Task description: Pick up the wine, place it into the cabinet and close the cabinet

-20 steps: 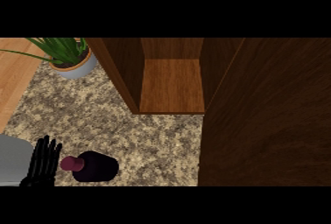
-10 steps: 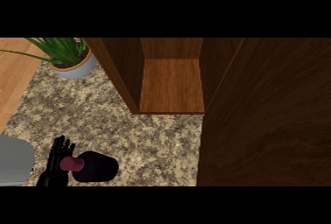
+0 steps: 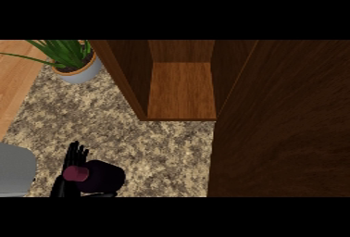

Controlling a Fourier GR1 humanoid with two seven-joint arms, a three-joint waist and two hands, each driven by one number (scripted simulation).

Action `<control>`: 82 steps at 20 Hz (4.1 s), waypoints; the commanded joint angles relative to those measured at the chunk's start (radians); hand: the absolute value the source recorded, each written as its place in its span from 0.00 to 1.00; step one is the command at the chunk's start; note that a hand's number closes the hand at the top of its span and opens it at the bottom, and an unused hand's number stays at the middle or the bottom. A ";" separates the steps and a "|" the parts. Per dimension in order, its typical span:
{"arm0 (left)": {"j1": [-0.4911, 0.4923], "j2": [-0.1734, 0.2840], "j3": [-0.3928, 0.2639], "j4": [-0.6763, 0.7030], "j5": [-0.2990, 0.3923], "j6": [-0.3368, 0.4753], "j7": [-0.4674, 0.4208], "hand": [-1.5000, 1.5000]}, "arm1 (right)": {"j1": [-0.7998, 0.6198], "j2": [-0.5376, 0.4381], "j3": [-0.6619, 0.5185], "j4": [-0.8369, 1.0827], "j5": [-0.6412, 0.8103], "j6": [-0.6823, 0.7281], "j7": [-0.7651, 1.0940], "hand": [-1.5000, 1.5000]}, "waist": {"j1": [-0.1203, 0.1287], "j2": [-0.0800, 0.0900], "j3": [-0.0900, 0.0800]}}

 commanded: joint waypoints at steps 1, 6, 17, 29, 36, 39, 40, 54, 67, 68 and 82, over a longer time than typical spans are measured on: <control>-0.023 -0.010 0.006 0.093 -0.017 -0.005 -0.079 0.00 | -0.022 -0.009 -0.033 0.021 -0.025 0.009 -0.010 0.00 | 0.001 0.000 0.000; -0.038 -0.026 0.011 0.122 0.007 -0.009 -0.091 0.00 | -0.003 -0.011 -0.041 0.003 -0.034 0.014 -0.001 0.00 | 0.001 0.000 0.000; -0.127 -0.015 0.057 0.401 0.061 -0.159 -0.262 0.00 | -0.005 -0.020 -0.045 -0.075 -0.054 0.002 0.066 0.00 | 0.000 0.000 0.000; -0.176 0.012 0.051 0.496 0.050 -0.215 -0.310 1.00 | 0.035 0.001 -0.026 0.037 -0.004 0.037 -0.050 0.00 | -0.003 0.001 0.000; -0.211 -0.011 0.028 0.498 0.013 -0.165 -0.338 1.00 | -0.001 0.009 -0.030 0.098 0.023 0.034 -0.088 0.00 | -0.001 0.001 0.000; -0.228 0.065 0.044 0.559 0.026 -0.269 -0.358 1.00 | 0.004 -0.008 -0.045 -0.004 -0.029 0.017 0.007 0.00 | -0.009 0.001 -0.001; -0.160 0.048 0.007 0.409 0.049 -0.286 -0.265 1.00 | 0.032 -0.018 -0.075 0.035 -0.048 0.051 -0.053 0.00 | -0.001 -0.001 0.001; -0.136 0.040 -0.048 0.265 0.106 -0.397 -0.273 1.00 | 0.047 0.016 -0.035 0.075 0.007 0.054 -0.116 0.00 | 0.002 -0.002 0.001; 0.045 0.001 -0.145 -0.389 0.240 -0.256 0.150 1.00 | 0.013 -0.007 -0.055 0.036 -0.019 0.035 -0.025 0.00 | 0.004 -0.002 0.000; -0.030 -0.006 -0.123 -0.333 0.234 -0.216 0.166 1.00 | 0.072 0.032 0.052 0.059 0.081 0.011 -0.107 0.00 | 0.001 -0.001 0.000; -0.183 -0.052 -0.384 -0.513 0.206 0.186 0.312 1.00 | 0.014 0.024 -0.013 0.138 0.033 0.045 -0.120 0.00 | 0.000 -0.001 0.000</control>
